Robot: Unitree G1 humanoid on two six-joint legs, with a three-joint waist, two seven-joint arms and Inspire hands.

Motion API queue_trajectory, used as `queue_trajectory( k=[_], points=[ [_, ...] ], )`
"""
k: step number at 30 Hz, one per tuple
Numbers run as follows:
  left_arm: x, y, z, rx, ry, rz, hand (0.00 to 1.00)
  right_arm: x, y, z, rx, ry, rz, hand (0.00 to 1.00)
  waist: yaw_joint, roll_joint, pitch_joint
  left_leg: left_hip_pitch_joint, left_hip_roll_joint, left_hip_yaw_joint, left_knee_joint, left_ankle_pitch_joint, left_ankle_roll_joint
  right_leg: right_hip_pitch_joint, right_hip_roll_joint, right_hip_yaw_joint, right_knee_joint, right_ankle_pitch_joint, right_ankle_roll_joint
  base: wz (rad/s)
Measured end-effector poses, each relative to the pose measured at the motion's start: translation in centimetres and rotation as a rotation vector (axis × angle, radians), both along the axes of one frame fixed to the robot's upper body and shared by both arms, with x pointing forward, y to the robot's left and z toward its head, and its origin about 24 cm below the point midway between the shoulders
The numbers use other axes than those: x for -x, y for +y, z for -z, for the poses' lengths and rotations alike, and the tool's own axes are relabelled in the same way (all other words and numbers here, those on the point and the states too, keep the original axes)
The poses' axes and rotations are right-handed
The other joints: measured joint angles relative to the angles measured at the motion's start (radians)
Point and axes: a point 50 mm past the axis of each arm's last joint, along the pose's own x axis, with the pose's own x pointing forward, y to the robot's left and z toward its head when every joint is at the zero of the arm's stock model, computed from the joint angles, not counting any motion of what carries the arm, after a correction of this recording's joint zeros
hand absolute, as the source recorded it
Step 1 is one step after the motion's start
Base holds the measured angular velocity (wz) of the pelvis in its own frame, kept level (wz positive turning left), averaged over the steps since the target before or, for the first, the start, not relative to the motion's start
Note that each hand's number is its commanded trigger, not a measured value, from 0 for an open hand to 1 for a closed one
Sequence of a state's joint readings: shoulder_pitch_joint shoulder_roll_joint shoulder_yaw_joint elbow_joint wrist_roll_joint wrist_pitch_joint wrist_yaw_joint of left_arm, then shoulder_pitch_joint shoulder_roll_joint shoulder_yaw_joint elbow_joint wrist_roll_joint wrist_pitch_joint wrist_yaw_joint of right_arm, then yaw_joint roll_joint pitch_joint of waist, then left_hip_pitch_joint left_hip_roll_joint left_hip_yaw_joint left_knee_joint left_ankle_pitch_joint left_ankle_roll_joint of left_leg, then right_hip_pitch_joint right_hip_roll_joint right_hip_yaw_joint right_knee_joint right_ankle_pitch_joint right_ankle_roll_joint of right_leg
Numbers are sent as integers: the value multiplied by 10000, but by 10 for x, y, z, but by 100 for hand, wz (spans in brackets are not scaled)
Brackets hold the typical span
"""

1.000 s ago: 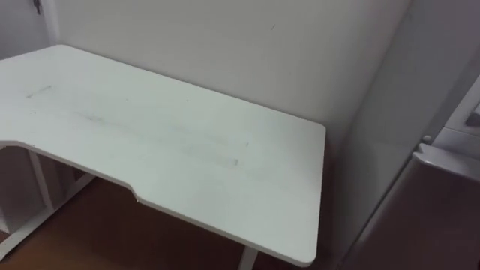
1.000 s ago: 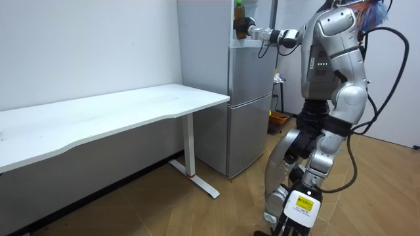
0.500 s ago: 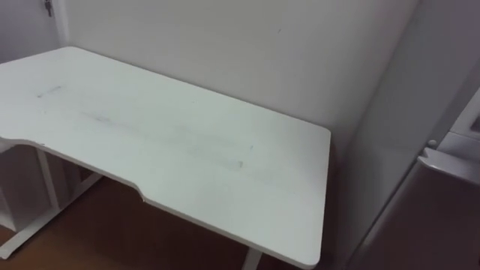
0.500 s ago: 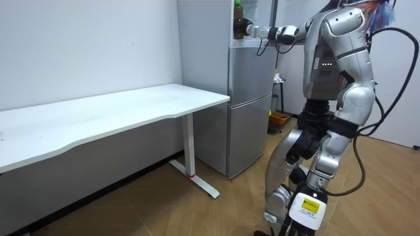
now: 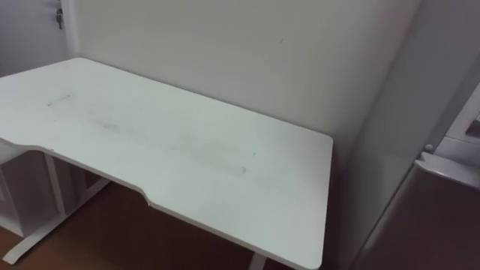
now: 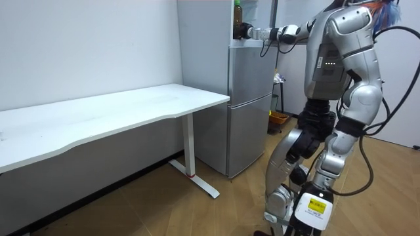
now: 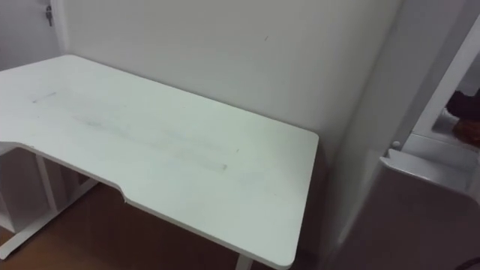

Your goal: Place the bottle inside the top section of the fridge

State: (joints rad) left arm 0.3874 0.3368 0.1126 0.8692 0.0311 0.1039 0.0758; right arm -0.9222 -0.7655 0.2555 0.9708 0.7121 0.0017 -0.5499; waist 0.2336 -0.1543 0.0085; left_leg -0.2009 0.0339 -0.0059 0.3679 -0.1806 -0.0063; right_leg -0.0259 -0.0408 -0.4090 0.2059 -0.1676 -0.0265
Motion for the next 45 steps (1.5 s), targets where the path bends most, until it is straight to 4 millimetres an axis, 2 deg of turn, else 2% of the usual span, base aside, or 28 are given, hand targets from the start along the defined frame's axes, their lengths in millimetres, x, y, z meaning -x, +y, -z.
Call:
queue_trajectory(
  k=[6,11,15,18,22,24,26,32,36,38,42,45],
  points=[
    [-4,1,-1,-19,-115,46,0,-1,1,-1,33,23,-280,0,62,-37,-37,32,23,42,-70,20,-33,50,18,5,-5,13,-27,-3],
    [-3,1,-1,-1,-81,36,0,-1,0,0,19,107,-538,0,32,-39,-31,44,54,57,-65,20,-45,95,40,5,-8,23,-43,0],
    [3,1,1,41,174,-83,0,-2,0,1,-180,174,-773,0,-46,-49,-10,90,62,55,-78,25,-54,146,49,1,-23,17,-48,1],
    [8,1,2,49,450,-216,0,-2,0,3,-307,286,-843,0,-82,-119,44,225,56,78,-147,24,-62,232,52,64,-92,-16,-42,0],
    [14,1,3,70,697,-323,0,-2,0,5,-382,462,-947,0,-225,-213,-14,227,49,13,-165,20,-88,313,101,38,-195,-13,-51,3],
    [15,1,3,88,743,-346,0,-3,1,5,-385,460,-1040,0,-328,-216,-13,269,50,12,-173,18,-92,346,103,27,-192,-7,-55,2],
    [16,1,4,93,796,-367,0,-3,1,5,-421,469,-1136,0,-350,-193,8,397,36,27,-234,15,-93,447,86,32,-200,-11,-49,0],
    [16,0,4,164,778,-369,0,-2,-1,1,-730,235,-1325,0,-503,-112,-12,395,14,18,-250,14,-95,465,79,-16,-212,-21,-36,0],
    [14,-3,5,252,633,-340,0,0,3,0,-630,-90,-1738,0,-648,19,-92,422,-20,22,-286,15,-86,479,98,-23,-202,-19,-25,-1],
    [14,-4,5,276,604,-397,0,1,5,0,-262,-5,-2004,0,-689,89,-95,556,-44,28,-358,16,-83,580,79,-4,-208,-31,-5,-2],
    [16,-12,8,387,548,-513,0,0,11,-2,-101,-119,-2355,0,-883,304,-152,1017,-134,137,-738,112,-33,801,-85,120,-210,-91,76,-4],
    [18,-14,8,381,545,-549,0,4,13,2,-175,-265,-2559,0,-958,328,-177,1314,-159,283,-1013,147,-30,936,-91,240,-221,-125,108,-13]
  ],
)
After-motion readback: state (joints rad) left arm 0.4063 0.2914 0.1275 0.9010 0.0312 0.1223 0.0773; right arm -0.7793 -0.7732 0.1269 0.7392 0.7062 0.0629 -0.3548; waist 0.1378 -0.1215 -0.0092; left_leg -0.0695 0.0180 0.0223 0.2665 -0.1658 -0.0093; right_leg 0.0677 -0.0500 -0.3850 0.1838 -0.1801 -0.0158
